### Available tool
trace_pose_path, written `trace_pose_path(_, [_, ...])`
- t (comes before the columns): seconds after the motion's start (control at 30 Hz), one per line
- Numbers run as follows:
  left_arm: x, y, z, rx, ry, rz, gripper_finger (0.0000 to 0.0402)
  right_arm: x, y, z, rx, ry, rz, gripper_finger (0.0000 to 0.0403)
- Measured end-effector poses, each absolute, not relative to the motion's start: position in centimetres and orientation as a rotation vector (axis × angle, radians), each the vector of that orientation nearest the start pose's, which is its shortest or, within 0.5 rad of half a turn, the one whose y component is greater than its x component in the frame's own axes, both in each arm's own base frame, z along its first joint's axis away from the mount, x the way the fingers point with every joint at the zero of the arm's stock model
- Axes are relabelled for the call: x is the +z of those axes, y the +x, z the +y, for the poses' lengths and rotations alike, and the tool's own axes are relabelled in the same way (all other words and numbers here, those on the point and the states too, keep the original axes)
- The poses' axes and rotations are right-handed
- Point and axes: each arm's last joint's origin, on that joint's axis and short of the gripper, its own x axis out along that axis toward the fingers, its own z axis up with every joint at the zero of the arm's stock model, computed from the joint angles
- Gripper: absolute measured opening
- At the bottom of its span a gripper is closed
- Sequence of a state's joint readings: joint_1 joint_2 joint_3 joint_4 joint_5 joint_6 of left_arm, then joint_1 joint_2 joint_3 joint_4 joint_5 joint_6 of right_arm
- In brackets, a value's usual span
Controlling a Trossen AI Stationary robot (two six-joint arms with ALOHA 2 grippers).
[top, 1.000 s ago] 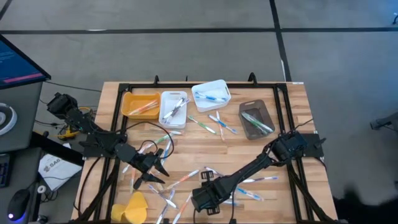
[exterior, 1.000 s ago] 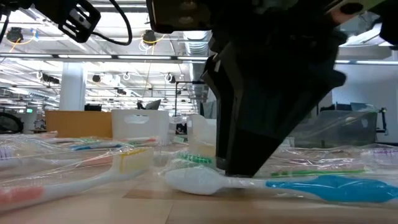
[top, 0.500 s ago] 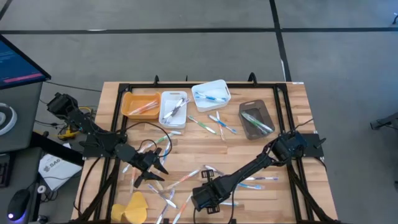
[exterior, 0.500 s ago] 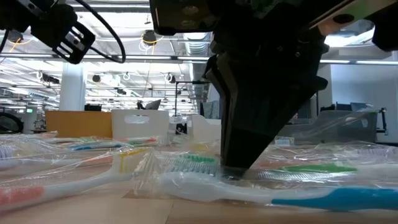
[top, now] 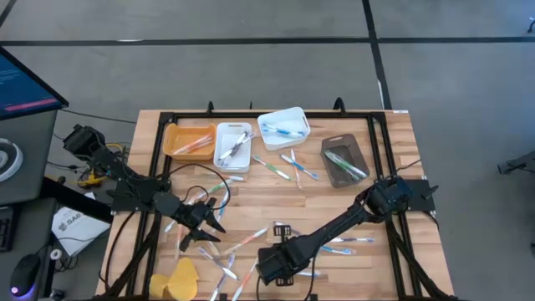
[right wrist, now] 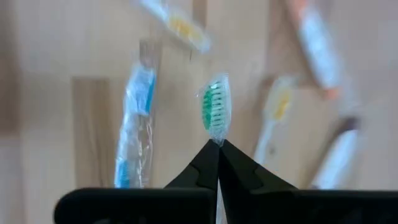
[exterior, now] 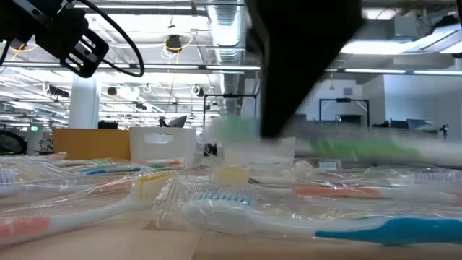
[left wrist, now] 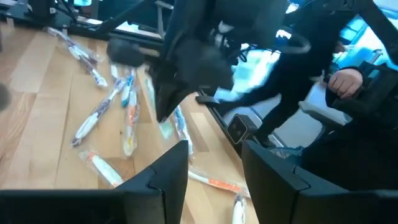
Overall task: Pick & Place Toothbrushes
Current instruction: Put the green toothbrush into the black bin
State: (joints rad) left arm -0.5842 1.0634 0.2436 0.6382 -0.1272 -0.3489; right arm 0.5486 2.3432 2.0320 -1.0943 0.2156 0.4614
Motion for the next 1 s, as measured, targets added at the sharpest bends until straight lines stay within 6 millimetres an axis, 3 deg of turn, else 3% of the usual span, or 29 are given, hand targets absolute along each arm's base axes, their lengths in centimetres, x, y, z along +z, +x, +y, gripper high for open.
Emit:
trace_pose_path(0.3, [17.9,16.7,-10.6,-0.422,-0.281,0.242,0.0145,24.1,38.4,24.1,-0.256,-0.350,1.296,0.0000])
trace_pose_path(0.4, [17.9,16.7,-10.6,-0.422,-0.280,0.241,0.0145,25.6,38.1,23.6,-0.360,-0.330,1.258,0.0000])
trace_pose_path(0.63, [18.0,16.7,-10.5,-0.393,-0.279,0.228,0.0145,29.2,37.0,22.2,-0.392,-0.351,1.144,0.0000])
trace_pose_path(0.87, [17.6,16.6,-10.4,-0.391,-0.282,0.240,0.0145,32.2,34.6,19.7,-0.476,-0.336,1.057,0.0000])
trace_pose_path(1.0, [17.7,16.6,-10.4,-0.382,-0.269,0.218,0.0145,33.1,31.7,17.0,-0.561,-0.343,1.032,0.0000])
